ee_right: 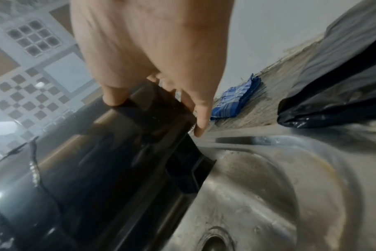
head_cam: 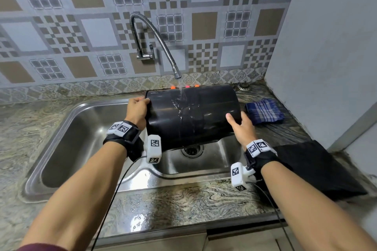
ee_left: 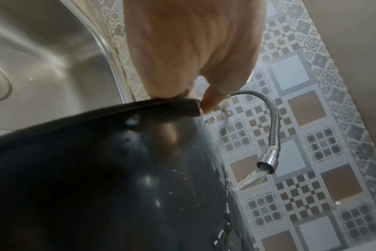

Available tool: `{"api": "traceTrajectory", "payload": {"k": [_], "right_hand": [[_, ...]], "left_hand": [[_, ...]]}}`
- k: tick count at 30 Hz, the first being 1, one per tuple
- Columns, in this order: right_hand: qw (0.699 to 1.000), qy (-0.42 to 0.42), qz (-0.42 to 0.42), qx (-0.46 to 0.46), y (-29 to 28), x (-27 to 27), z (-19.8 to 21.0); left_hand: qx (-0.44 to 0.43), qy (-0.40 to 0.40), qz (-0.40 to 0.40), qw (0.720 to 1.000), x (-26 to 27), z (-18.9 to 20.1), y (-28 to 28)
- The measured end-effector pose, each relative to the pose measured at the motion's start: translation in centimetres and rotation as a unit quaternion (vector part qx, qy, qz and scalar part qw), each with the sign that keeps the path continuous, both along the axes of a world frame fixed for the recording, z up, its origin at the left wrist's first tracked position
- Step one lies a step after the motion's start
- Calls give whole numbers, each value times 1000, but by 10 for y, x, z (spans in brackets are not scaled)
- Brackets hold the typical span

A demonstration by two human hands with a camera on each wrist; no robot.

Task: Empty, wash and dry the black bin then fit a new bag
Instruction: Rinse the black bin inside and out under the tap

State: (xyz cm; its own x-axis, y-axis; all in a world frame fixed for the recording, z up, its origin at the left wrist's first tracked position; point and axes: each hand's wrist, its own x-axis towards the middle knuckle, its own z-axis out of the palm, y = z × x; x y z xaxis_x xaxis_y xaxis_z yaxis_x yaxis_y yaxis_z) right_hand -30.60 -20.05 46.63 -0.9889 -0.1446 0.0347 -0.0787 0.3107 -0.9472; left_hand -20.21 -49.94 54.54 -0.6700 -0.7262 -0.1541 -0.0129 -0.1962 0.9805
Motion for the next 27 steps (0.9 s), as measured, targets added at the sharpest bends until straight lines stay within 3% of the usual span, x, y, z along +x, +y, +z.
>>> {"api": "traceTrajectory", "payload": {"k": [3, 7, 13, 16, 21, 24, 27], "right_hand": [[998, 23, -55, -3, -3, -1, 5], [994, 27, -98, 26, -3, -6, 7], [993, 29, -113, 36, -10, -16, 17], [992, 18, -122, 31, -13, -25, 22], [993, 5, -116, -2, -12, -28, 26], [994, 18, -104, 8, -15, -25, 30], [994, 15, -110, 0, -19, -26, 38]], "left_hand": [[45, 17, -67, 997, 3, 9, 3], [23, -12, -153, 988, 5, 2, 7], [87, 26, -77, 993, 9, 2, 13], [124, 31, -96, 987, 9, 4, 7], [65, 1, -157, 985, 15, 1, 2], [36, 6, -103, 994, 15, -5, 5], [83, 30, -46, 995, 14, 1, 6]]}}
